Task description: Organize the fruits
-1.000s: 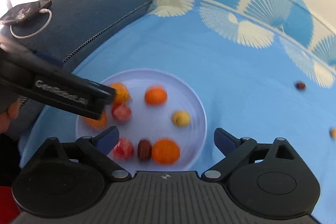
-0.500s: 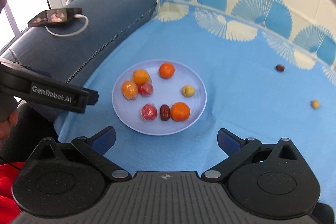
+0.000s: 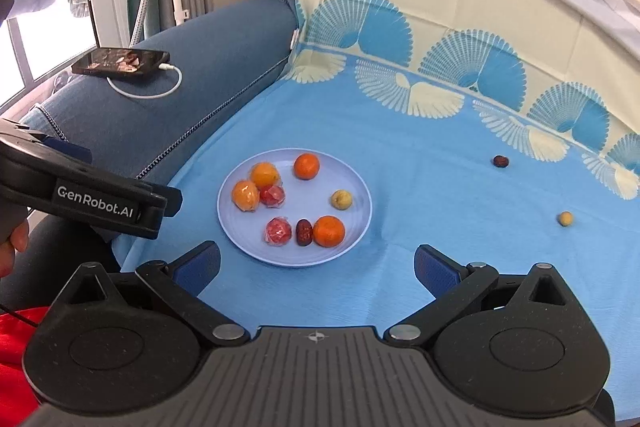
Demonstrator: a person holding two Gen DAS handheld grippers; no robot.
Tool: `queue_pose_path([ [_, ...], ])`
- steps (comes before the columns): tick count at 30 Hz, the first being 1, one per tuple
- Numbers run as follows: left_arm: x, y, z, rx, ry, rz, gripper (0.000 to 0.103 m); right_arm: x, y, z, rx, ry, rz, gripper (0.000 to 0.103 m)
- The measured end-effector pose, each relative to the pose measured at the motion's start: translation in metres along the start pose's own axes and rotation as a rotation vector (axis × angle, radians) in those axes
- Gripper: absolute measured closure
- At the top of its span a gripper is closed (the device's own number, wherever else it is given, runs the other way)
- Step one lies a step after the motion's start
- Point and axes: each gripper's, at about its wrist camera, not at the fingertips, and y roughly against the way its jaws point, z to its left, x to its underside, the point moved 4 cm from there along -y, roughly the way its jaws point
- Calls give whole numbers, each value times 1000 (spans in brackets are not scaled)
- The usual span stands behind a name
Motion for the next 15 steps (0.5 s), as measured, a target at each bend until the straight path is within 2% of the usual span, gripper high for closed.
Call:
queue_pose_path([
  [15, 1, 8, -1, -2, -9, -16, 0, 1, 8, 2, 8, 3, -21, 1],
])
